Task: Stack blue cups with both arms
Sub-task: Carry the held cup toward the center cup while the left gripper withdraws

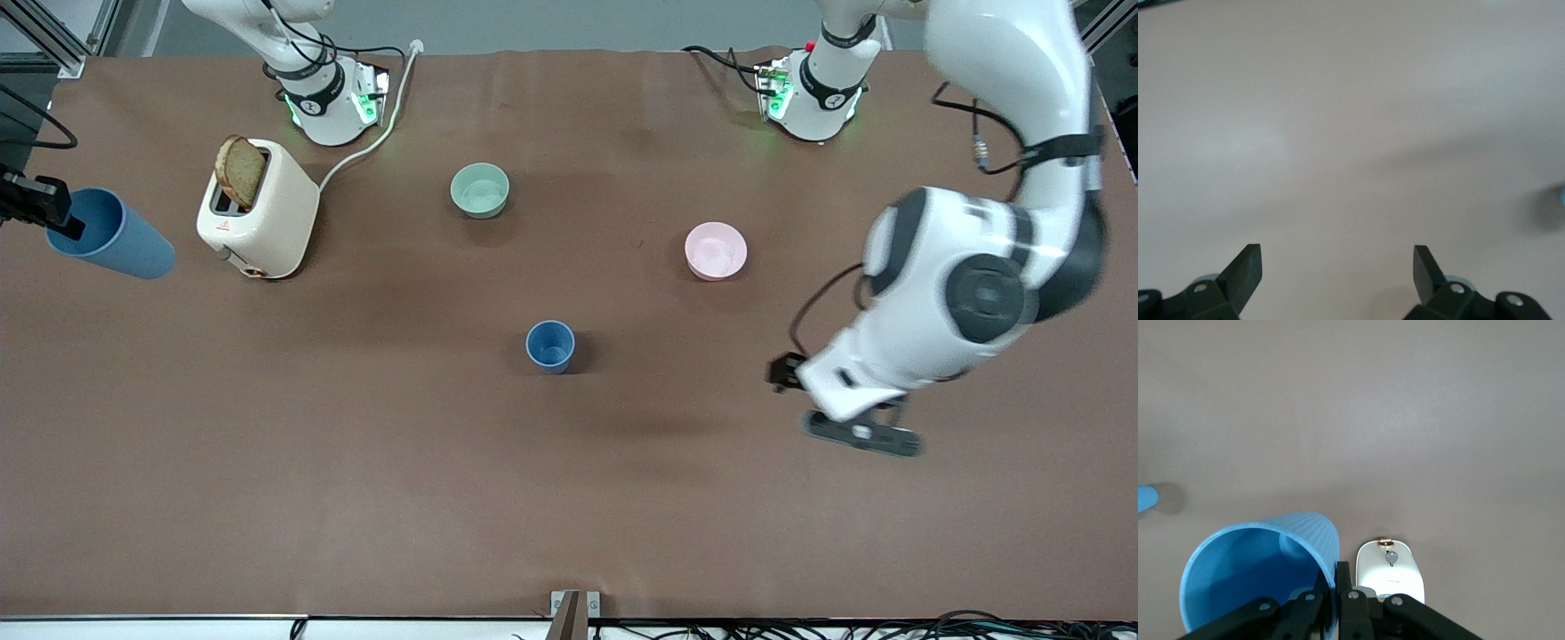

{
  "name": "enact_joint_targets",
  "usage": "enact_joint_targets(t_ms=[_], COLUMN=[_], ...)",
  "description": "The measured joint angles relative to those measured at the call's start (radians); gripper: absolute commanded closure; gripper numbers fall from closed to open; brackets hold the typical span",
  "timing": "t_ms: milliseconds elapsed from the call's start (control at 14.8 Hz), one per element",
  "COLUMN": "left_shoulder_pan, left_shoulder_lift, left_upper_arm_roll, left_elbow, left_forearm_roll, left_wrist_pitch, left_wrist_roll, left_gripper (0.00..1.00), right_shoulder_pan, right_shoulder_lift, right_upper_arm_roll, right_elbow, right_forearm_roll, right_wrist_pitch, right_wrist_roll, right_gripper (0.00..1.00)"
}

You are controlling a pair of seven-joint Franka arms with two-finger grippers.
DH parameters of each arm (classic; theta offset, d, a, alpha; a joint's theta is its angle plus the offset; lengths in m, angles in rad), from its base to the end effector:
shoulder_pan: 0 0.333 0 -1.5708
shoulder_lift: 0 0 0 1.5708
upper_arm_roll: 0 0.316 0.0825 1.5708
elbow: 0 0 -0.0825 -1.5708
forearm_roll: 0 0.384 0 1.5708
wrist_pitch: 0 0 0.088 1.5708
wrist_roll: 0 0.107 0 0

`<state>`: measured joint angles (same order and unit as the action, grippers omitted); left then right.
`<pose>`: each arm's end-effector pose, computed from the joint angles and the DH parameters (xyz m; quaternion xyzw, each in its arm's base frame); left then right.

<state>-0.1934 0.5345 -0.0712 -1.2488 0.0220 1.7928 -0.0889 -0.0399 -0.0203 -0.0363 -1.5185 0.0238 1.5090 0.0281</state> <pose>0.6922 -0.1736 0.4571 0.9963 -0.0851 0.0040 0.0082 0.5408 -0.0388 0.6547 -0.9986 0.0513 -0.0057 0.0121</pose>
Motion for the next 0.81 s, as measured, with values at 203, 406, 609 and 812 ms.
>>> enact_joint_targets(t_ms=[203,406,609,812], left_shoulder_pan=[0.069,0.118,0.183,0.184], left_shoulder_lift=[-0.070,-0.177,-0.266,-0.313], left_upper_arm_roll=[0.007,0.038,0.079,0.121], left_elbow=[0.002,-0.022,-0.061,-0.085], left_forearm_roll=[0.002,0.001,-0.008,-0.014], left_wrist_pitch=[-0.051,-0.074,-0.079,-0.086], left_wrist_roll=[-0.064,-0.086,-0.078,-0.005], left_gripper=[0.00,0.00,0.00,0.00], right_shoulder_pan=[0.009,0.061,0.146,0.244], right_shoulder_lift=[0.001,0.004,0.024,0.078], right_upper_arm_roll=[0.001,0.003,0.006,0.008], right_elbow=[-0.001,-0.012,-0.026,-0.033], right_forearm_roll=[0.003,0.007,0.038,0.075], right_wrist_pitch=[0.015,0.050,0.107,0.195], right_wrist_roll=[0.027,0.092,0.196,0.285], right_gripper=[0.98,0.98,0.98,0.98])
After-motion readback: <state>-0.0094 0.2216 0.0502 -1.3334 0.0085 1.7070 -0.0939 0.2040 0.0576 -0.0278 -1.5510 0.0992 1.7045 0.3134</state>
